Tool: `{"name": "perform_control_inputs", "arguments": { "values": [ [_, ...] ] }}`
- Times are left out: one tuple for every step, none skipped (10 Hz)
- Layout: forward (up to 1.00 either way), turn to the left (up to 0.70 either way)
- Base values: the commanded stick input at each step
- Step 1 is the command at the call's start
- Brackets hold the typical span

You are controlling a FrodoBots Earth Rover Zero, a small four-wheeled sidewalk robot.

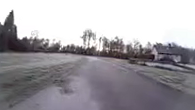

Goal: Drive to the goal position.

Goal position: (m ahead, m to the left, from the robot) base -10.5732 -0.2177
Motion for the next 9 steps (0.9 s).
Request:
{"name": "perform_control_inputs", "arguments": {
  "values": [
    [1.00,0.00],
    [1.00,0.00],
    [1.00,0.00],
    [1.00,0.00],
    [1.00,0.00],
    [1.00,0.00],
    [1.00,0.00],
    [1.00,0.00],
    [1.00,0.00]
  ]
}}
